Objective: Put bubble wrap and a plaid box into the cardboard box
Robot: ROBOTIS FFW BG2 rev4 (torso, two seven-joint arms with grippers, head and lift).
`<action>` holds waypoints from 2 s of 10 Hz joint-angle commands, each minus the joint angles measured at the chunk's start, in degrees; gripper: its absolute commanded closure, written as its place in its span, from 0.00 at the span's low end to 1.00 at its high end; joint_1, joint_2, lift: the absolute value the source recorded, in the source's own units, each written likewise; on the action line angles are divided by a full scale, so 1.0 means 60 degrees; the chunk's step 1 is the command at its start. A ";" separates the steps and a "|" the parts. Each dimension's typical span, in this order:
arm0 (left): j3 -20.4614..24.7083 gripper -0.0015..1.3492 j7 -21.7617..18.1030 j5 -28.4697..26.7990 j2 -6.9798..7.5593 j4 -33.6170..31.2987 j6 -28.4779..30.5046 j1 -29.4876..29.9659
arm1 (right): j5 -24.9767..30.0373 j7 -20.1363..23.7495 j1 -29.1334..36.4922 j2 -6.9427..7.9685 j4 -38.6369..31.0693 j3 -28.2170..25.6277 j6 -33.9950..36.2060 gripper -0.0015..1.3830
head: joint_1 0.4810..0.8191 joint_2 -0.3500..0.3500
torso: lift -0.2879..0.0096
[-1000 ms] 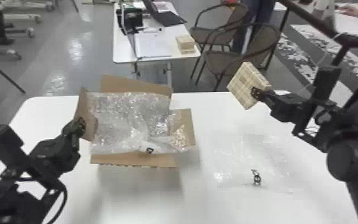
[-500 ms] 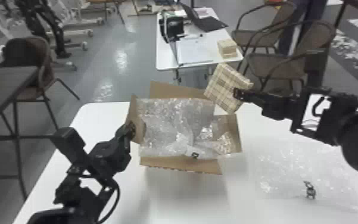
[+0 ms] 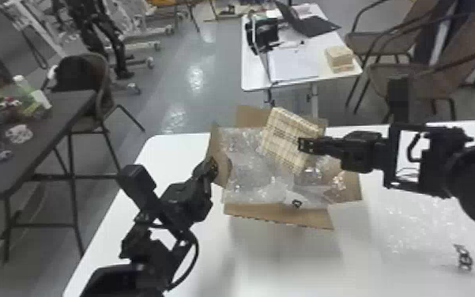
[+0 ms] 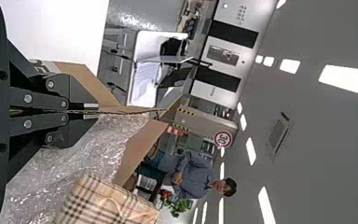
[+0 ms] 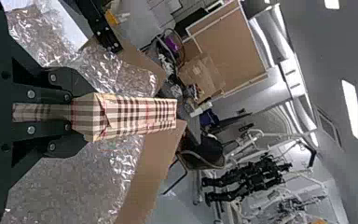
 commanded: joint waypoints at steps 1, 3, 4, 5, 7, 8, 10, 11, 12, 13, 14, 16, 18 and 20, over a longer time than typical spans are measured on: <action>-0.0020 0.90 -0.0001 0.0003 -0.0025 0.0007 0.0002 -0.0003 | 0.0230 0.0267 -0.0233 0.0081 0.0740 0.0356 -0.0448 0.81 | 0.52 0.88 | 0.62; -0.0034 0.90 -0.0001 0.0003 -0.0025 0.0021 0.0002 -0.0018 | 0.0596 0.0765 -0.0570 0.0286 0.1941 0.0590 -0.1122 0.81 | 0.55 0.90 | 0.62; -0.0034 0.90 -0.0001 0.0017 -0.0025 0.0036 0.0002 -0.0018 | 0.0611 0.0940 -0.0804 0.0374 0.2702 0.0766 -0.1430 0.68 | 0.57 0.90 | 0.62; -0.0049 0.90 -0.0001 0.0017 -0.0025 0.0065 0.0002 -0.0047 | 0.0611 0.1189 -0.1068 0.0491 0.3567 0.0971 -0.1679 0.43 | 0.58 0.89 | 0.62; -0.0078 0.90 -0.0001 0.0032 -0.0025 0.0124 -0.0012 -0.0062 | 0.0450 0.1995 -0.1493 0.0813 0.4958 0.1117 -0.2133 0.12 | 0.62 0.89 | 0.62; -0.0049 0.90 -0.0001 0.0061 -0.0025 0.0124 -0.0042 -0.0047 | 0.0318 0.2112 -0.1507 0.0813 0.4636 0.1073 -0.2133 0.05 | 0.63 0.90 | 0.62; -0.0034 0.90 -0.0001 0.0090 -0.0025 0.0109 -0.0071 -0.0018 | 0.0596 0.2127 -0.1229 0.0725 0.2746 0.0370 -0.1210 0.09 | 0.59 0.91 | 0.62; -0.0020 0.90 -0.0001 0.0105 -0.0025 0.0109 -0.0071 -0.0003 | 0.0596 0.2010 -0.1009 0.0696 0.1633 -0.0055 -0.0771 0.09 | 0.57 0.91 | 0.62; -0.0020 0.90 -0.0001 0.0105 -0.0025 0.0109 -0.0085 -0.0018 | 0.0523 0.1585 -0.0614 0.0623 0.0461 -0.0582 -0.0478 0.09 | 0.51 0.91 | 0.62; -0.0034 0.90 -0.0001 0.0090 -0.0025 0.0109 -0.0071 -0.0018 | 0.0640 0.0999 -0.0087 0.0564 -0.0593 -0.1241 -0.0463 0.09 | 0.45 0.91 | 0.62; -0.0034 0.90 -0.0001 0.0090 -0.0025 0.0109 -0.0071 -0.0033 | 0.0948 0.0428 0.0558 0.0564 -0.1443 -0.1915 -0.0668 0.09 | 0.39 0.88 | 0.62; -0.0005 0.90 -0.0001 0.0090 -0.0025 0.0095 -0.0100 -0.0018 | 0.1402 -0.0964 0.2169 0.0564 -0.2688 -0.2589 -0.2191 0.09 | 0.34 0.79 | 0.62; 0.0024 0.90 0.0014 0.0105 -0.0025 0.0109 -0.0144 0.0011 | 0.1958 -0.2077 0.3722 0.0564 -0.3245 -0.2896 -0.3671 0.09 | 0.36 0.73 | 0.62; -0.0005 0.90 0.0014 0.0105 -0.0025 0.0139 -0.0203 -0.0003 | 0.2369 -0.2473 0.4586 0.0564 -0.3245 -0.3204 -0.4477 0.09 | 0.46 0.66 | 0.62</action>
